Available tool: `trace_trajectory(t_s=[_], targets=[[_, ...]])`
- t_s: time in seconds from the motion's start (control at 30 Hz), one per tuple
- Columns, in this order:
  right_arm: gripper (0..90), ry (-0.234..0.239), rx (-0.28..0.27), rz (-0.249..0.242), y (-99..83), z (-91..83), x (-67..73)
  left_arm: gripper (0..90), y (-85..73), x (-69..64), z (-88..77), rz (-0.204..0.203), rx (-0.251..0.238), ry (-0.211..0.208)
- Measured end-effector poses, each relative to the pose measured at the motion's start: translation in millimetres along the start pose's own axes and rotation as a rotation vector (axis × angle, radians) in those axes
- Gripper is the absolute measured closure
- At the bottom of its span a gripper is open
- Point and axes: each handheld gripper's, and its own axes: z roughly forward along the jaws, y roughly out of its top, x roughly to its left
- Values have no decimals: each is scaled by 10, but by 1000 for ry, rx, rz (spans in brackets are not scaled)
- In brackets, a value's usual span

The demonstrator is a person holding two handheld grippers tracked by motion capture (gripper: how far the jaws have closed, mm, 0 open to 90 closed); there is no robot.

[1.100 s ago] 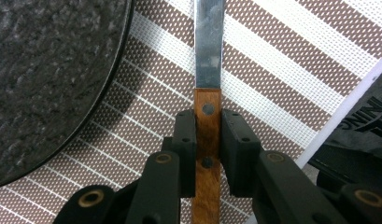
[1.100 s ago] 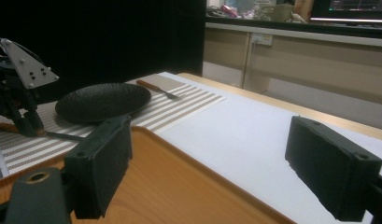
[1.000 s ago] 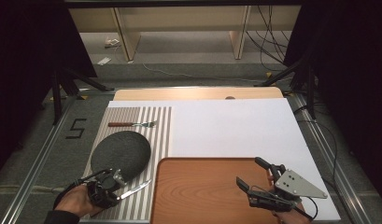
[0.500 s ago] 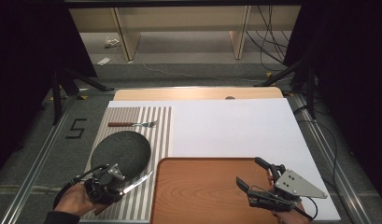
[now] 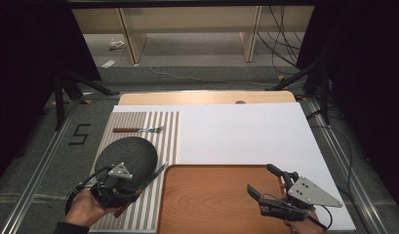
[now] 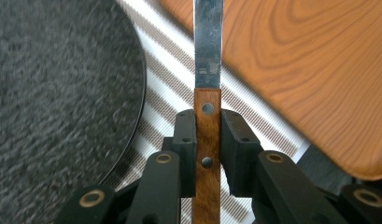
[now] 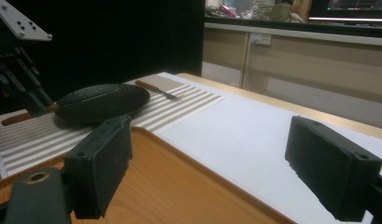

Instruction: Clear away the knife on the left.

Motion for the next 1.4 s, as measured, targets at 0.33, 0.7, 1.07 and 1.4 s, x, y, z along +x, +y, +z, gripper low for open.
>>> trace_trajectory(t_s=[0.33, 0.7, 1.07, 1.4], targets=[[158, 0, 1, -2, 2, -2, 2, 765, 138, -202, 58, 21, -10, -33], [158, -2, 0, 1, 0, 3, 3, 765, 256, -372, 137, 20, -33, -73], [158, -1, 1, 0, 0, 2, 4, 765, 402, -608, 297, 41, -40, -143], [158, -1, 1, -3, 2, -1, 5, 765, 459, -733, 446, 31, -11, -206]])
